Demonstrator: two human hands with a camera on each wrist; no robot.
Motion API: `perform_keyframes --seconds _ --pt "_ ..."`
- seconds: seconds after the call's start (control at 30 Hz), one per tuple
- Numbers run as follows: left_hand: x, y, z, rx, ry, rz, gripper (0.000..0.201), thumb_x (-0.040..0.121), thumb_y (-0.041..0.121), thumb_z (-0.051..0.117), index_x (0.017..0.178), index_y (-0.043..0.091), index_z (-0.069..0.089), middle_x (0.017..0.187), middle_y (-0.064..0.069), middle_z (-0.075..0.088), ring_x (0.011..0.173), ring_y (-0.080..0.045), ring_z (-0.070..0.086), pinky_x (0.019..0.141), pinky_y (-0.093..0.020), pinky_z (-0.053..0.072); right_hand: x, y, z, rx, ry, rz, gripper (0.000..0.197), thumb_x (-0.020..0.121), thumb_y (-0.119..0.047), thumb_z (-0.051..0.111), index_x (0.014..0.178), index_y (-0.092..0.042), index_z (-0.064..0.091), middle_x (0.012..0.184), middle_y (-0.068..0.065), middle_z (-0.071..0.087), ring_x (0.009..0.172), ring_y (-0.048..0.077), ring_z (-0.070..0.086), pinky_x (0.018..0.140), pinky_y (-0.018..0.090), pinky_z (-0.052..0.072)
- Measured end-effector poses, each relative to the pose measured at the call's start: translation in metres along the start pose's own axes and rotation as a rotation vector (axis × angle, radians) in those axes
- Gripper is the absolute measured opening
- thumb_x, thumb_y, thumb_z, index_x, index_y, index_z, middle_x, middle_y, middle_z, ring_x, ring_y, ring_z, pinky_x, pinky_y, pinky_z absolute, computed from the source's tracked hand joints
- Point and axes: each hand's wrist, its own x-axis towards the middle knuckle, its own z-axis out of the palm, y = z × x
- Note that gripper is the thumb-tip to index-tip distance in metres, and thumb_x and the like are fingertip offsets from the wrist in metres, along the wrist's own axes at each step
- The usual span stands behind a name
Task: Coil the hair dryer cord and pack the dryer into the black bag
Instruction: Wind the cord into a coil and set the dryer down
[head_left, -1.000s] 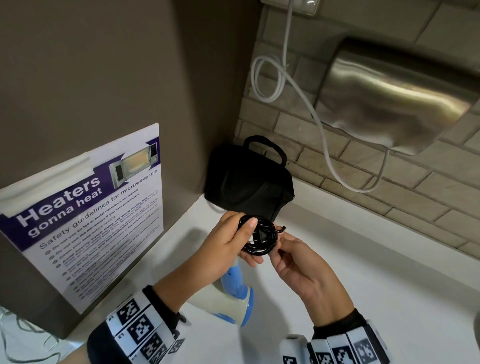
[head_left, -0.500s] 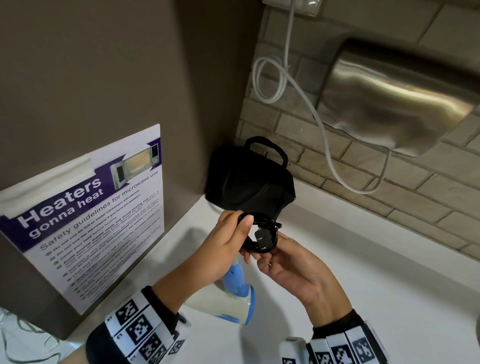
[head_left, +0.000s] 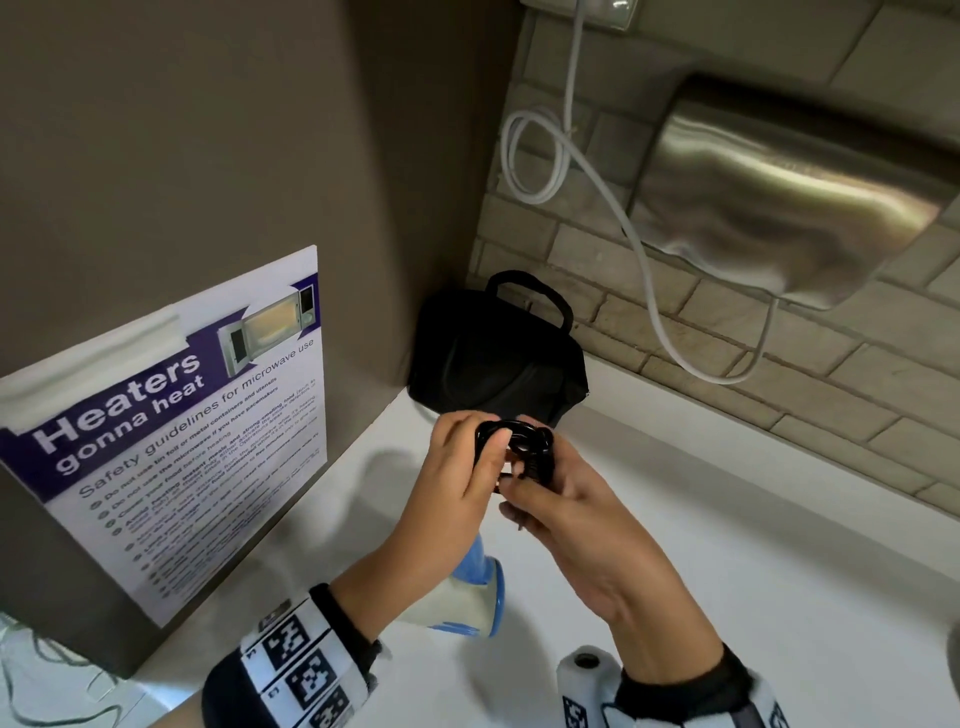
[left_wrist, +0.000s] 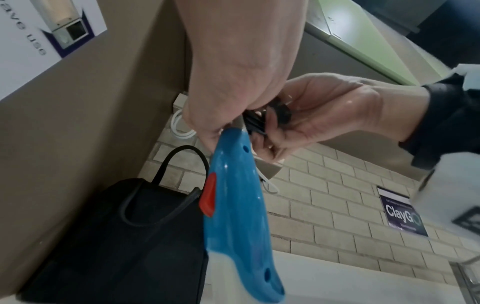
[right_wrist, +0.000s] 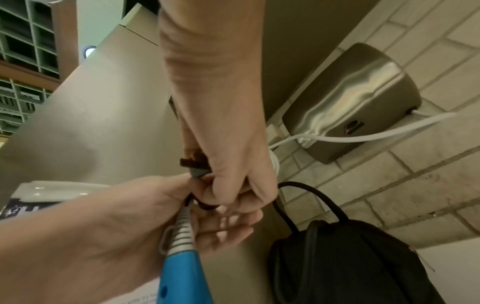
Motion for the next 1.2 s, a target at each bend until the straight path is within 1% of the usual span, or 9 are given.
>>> perform_keyframes --seconds 0.1,0.17,0.27,0.37,0.57,0.7,0.87,1.03,1.2 --pt "0.001 0.005 -0.005 -0.166 -0.065 -0.124 0.021 0.095 0.030 0.047 0.105 0.019 0.062 0.099 0.000 0.069 0.096 -0.006 0.065 0.086 -0.022 0.051 0.002 0.002 -0.004 -0.154 0.039 -0.026 0.067 0.092 -0.009 0.058 0.143 -0.039 0.027 0.132 -0.005 0.054 0.116 0.012 0.058 0.092 0.022 0.045" --pt "0.004 0.008 -0.010 -0.282 -0.075 -0.233 0.029 0.089 0.042 0.051 0.101 0.020 0.064 0.096 -0.002 0.073 0.096 -0.013 0.068 0.088 -0.030 0.053 0.002 0.004 -0.003 -0.223 0.096 -0.036 0.068 0.089 -0.017 0.063 0.145 -0.035 0.027 0.135 -0.008 0.049 0.120 0.010 0.054 0.096 0.022 0.043" --pt "0.006 0.009 -0.010 -0.326 -0.064 -0.284 0.032 0.088 0.043 0.055 0.100 0.016 0.067 0.098 -0.008 0.073 0.096 -0.017 0.069 0.090 -0.034 0.054 -0.001 0.002 -0.001 -0.253 0.231 -0.036 0.038 0.086 -0.021 0.067 0.120 -0.025 0.049 0.109 -0.003 0.064 0.099 0.008 0.064 0.075 0.017 0.046" --pt "0.008 0.011 -0.007 -0.390 0.017 -0.348 0.026 0.092 0.031 0.057 0.101 0.009 0.067 0.098 -0.014 0.073 0.091 -0.015 0.071 0.087 -0.031 0.055 -0.004 0.001 0.000 -0.211 0.316 -0.070 0.022 0.083 -0.022 0.070 0.093 -0.015 0.052 0.086 0.005 0.068 0.075 0.013 0.072 0.063 0.018 0.049" --pt "0.012 0.011 -0.005 -0.409 0.052 -0.356 0.044 0.063 0.036 0.082 0.094 0.007 0.068 0.092 -0.018 0.073 0.086 -0.028 0.072 0.077 -0.034 0.059 -0.009 0.003 0.008 -0.280 0.284 -0.086 0.016 0.088 -0.023 0.063 0.084 -0.008 0.063 0.076 0.007 0.070 0.061 0.014 0.069 0.064 0.028 0.059" --pt "0.015 0.008 -0.004 -0.427 0.100 -0.385 0.037 0.067 0.027 0.084 0.091 0.004 0.068 0.089 -0.022 0.072 0.085 -0.034 0.072 0.078 -0.042 0.059 -0.013 0.002 0.015 -0.270 0.232 -0.053 0.021 0.092 -0.024 0.057 0.083 -0.009 0.069 0.066 -0.001 0.069 0.055 0.009 0.065 0.058 0.024 0.056" --pt "0.020 0.004 -0.003 -0.442 0.217 -0.411 0.034 0.069 0.025 0.083 0.087 0.001 0.066 0.085 -0.019 0.074 0.082 -0.026 0.074 0.073 -0.029 0.057 -0.034 0.020 0.042 -0.286 0.196 -0.111 0.024 0.095 -0.022 0.052 0.079 -0.015 0.068 0.061 0.002 0.067 0.050 0.009 0.062 0.054 0.028 0.052" --pt "0.025 0.005 -0.007 -0.554 0.226 -0.454 0.030 0.076 0.014 0.077 0.095 -0.007 0.065 0.082 -0.014 0.075 0.083 -0.026 0.074 0.078 -0.033 0.054 -0.040 0.028 0.045 0.000 0.026 0.106 0.037 0.099 -0.013 0.042 0.076 -0.006 0.070 0.053 -0.001 0.058 0.055 0.013 0.061 0.055 0.022 0.050" --pt "0.020 0.009 -0.010 -0.570 0.145 -0.440 0.033 0.076 0.012 0.077 0.095 -0.009 0.061 0.083 -0.015 0.075 0.077 -0.020 0.074 0.066 -0.020 0.054 -0.031 0.024 0.027 -0.014 0.155 0.048 0.046 0.096 -0.038 0.042 0.082 -0.004 0.069 0.064 0.002 0.065 0.062 0.014 0.064 0.059 0.022 0.052"
